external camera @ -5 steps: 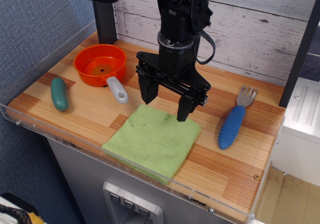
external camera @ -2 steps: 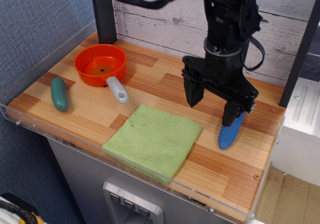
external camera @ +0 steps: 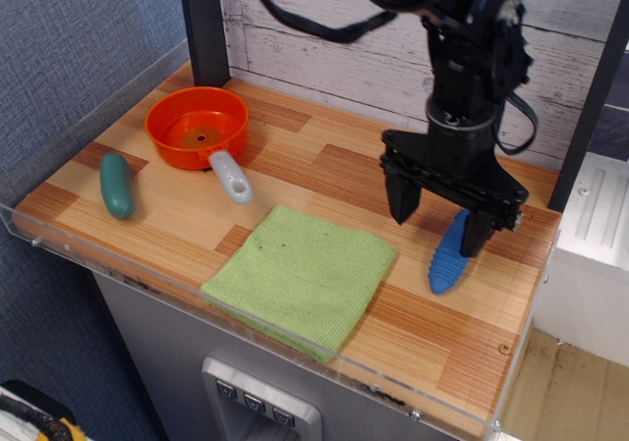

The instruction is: Place the spatula on the green cloth

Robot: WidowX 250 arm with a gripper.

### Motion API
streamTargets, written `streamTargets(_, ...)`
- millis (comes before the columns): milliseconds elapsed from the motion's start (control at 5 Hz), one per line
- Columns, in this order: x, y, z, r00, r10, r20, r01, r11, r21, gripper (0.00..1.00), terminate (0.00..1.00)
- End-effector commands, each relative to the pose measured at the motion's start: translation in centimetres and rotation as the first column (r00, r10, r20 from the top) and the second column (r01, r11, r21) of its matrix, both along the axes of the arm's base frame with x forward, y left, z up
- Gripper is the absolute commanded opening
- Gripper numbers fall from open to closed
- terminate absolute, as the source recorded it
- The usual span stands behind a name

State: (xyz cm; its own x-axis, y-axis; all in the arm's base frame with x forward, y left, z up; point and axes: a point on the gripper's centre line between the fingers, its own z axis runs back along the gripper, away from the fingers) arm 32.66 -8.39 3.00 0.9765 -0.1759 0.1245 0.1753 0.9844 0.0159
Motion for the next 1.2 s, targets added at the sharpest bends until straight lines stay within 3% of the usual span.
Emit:
streamTargets(0,0.9,-0.9,0.6,0.998,-0.014,0.060,0.017,0.999,-0.051,1.00,0.00)
streamTargets(400,1.5,-1.7,-0.6,1.000,-0.023,0.016,0.023,1.000,0.011,1.00,0.00)
streamTargets(600,1.4,-1.7,-0.6,1.000,-0.017,0.023,0.017,1.000,-0.008,0.00,0.00)
streamTargets(1000,1.3,-1.5,-0.3,1.000,0.001,0.019,-0.001,1.000,-0.020,0.00,0.00)
